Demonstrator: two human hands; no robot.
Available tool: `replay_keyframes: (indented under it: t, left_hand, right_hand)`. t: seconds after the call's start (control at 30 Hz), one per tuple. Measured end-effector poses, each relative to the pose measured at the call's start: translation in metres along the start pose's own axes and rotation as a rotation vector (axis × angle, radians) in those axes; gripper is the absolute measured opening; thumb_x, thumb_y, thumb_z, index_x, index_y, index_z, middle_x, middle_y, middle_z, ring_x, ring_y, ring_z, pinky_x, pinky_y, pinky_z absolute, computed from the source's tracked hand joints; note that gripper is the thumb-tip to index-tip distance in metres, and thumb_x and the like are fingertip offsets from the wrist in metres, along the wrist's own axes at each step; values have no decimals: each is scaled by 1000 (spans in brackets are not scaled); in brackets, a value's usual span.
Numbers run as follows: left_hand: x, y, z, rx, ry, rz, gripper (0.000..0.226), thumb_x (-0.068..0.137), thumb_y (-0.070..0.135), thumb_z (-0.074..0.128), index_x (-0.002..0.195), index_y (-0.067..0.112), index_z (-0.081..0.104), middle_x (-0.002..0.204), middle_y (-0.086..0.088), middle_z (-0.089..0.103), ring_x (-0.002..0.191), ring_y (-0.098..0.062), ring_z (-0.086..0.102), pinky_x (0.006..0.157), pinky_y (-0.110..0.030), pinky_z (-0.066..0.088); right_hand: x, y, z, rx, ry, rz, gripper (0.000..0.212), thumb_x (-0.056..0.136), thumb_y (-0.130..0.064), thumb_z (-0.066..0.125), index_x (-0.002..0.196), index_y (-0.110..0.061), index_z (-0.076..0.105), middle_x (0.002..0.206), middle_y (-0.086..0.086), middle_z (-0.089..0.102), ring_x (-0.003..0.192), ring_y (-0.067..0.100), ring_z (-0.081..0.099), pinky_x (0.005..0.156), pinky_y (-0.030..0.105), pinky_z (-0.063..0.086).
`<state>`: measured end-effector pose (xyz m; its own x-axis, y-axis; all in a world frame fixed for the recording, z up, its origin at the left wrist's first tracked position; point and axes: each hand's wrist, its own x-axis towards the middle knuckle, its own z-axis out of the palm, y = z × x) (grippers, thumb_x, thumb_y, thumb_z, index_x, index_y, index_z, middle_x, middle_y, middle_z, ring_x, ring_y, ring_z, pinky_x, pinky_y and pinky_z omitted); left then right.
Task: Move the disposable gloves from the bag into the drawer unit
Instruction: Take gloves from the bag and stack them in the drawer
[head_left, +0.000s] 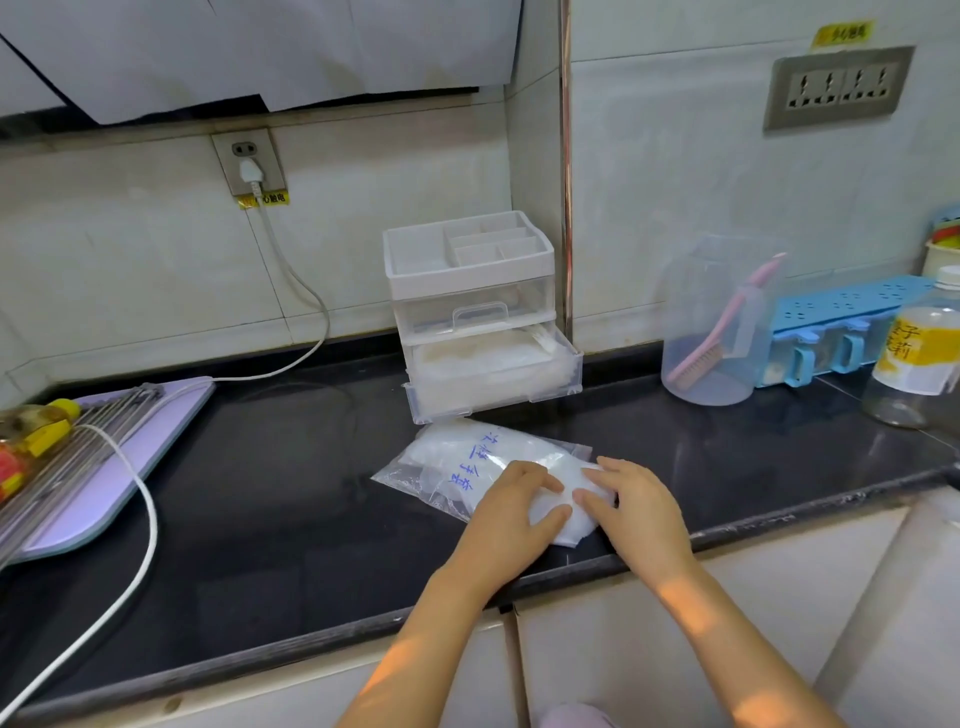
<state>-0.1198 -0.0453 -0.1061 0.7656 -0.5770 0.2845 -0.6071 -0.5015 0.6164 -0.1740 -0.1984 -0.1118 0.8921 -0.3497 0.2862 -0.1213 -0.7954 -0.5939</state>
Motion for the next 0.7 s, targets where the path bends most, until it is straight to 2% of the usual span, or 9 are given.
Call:
replay_keyframes:
  t: [0.1, 0.17, 0.23, 0.3, 0.37, 0.5, 0.7]
  left_hand:
    - [-1, 1, -1, 30, -7, 12, 27, 93, 30, 57, 118, 21, 57, 123, 10, 46, 107, -1, 47, 92, -7, 33]
    - [-2, 1, -1, 48, -19, 24, 29, 95, 28, 54, 123, 21, 56, 129, 8, 43, 114, -4, 46, 100, -15, 34]
    - [-3, 2, -1, 67, -40, 40, 35, 98, 27, 49, 132, 23, 53, 140, 7, 35, 125, -5, 40, 101, -12, 27]
    - [-4, 3, -1, 87, -59, 43, 39, 100, 29, 43, 139, 27, 47, 149, 10, 22, 132, -4, 32, 102, -11, 21]
    - [-5, 3, -1, 98, -73, 46, 40, 101, 28, 40, 141, 28, 46, 155, 11, 14, 138, -4, 24, 106, -12, 19]
    - [-5, 2, 0, 130, -87, 51, 42, 100, 37, 42, 141, 28, 45, 159, 13, 6, 145, -5, 9, 110, -17, 12]
    - [-4, -2, 3, 169, -95, 35, 46, 100, 43, 40, 143, 29, 42, 160, 12, 5, 146, -8, 5, 115, -25, 13]
  right_hand:
    - [-2, 0, 3, 160, 151, 10, 21, 86, -14, 68, 106, -14, 74, 124, 0, 63, 112, 17, 56, 89, 19, 37]
    - [-4, 0, 4, 240, 223, 14, 12, 80, -7, 73, 90, -14, 77, 109, -1, 67, 99, 15, 59, 84, 20, 41]
    - [-3, 0, 3, 285, 236, 17, 11, 78, -6, 74, 82, -16, 76, 94, -4, 68, 90, 13, 61, 80, 24, 47]
    - [-2, -1, 3, 270, 201, 33, 10, 80, -9, 73, 81, -18, 74, 86, -6, 65, 86, 14, 60, 76, 23, 46]
    - [-1, -2, 3, 237, 182, 56, 8, 82, -11, 72, 81, -19, 73, 88, -7, 63, 89, 13, 56, 74, 20, 41]
    - [0, -6, 1, 231, 259, 74, 2, 82, -14, 73, 81, -16, 73, 100, -7, 53, 100, 7, 40, 80, 19, 36]
    - [-1, -19, -11, 311, 276, 72, 9, 81, -12, 73, 76, -19, 69, 103, -7, 50, 103, 4, 34, 84, 21, 35]
